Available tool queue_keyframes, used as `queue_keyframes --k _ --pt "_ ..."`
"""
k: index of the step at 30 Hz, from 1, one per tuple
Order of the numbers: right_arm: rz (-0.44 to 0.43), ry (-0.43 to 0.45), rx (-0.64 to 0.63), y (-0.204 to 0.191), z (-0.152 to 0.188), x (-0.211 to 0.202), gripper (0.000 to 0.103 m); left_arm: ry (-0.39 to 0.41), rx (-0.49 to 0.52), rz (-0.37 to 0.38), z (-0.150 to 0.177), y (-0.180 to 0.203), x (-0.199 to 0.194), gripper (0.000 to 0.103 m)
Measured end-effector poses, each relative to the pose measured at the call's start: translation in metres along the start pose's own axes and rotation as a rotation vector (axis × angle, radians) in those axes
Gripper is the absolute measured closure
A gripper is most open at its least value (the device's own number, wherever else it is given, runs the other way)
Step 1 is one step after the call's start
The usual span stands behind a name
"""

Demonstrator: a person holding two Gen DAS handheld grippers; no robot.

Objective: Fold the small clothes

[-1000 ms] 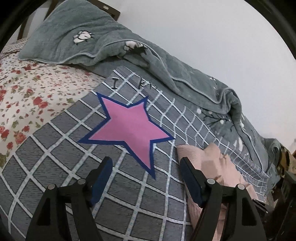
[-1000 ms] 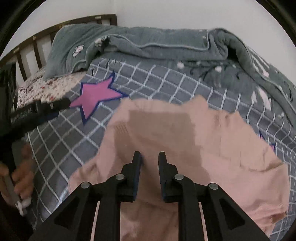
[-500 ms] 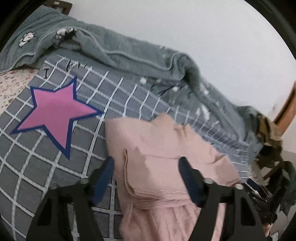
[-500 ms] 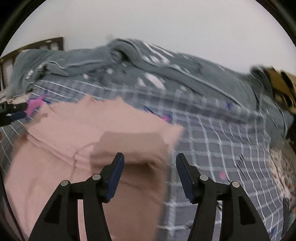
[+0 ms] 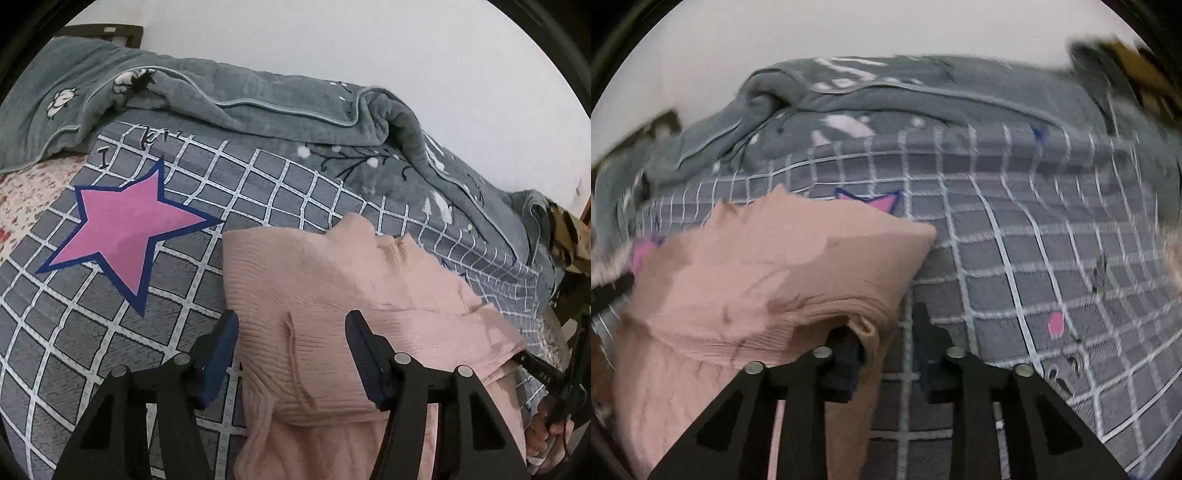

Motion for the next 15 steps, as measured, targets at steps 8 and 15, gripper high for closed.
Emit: queue_keyframes --k 8,15 --pt "-0.034 0.065 -0.112 0.001 0.013 -0.039 0.054 -0.029 0.055 -0.005 0.003 0.008 0.008 0.045" --pt "-0.019 0.116 -0.122 -0.008 -0.011 -0.029 0.044 -0.020 0.068 -0.096 0.001 0.007 0.014 0.045"
Point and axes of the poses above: each gripper's, at about its wrist camera, not at the fingertips, and x roughly the way its jaws point, y to its right, z to its underside, the point moved 5 cm from there along x, roughly the way its jaws point, and after that the axes turned 3 degrees about -z, right-handed, at the moved point
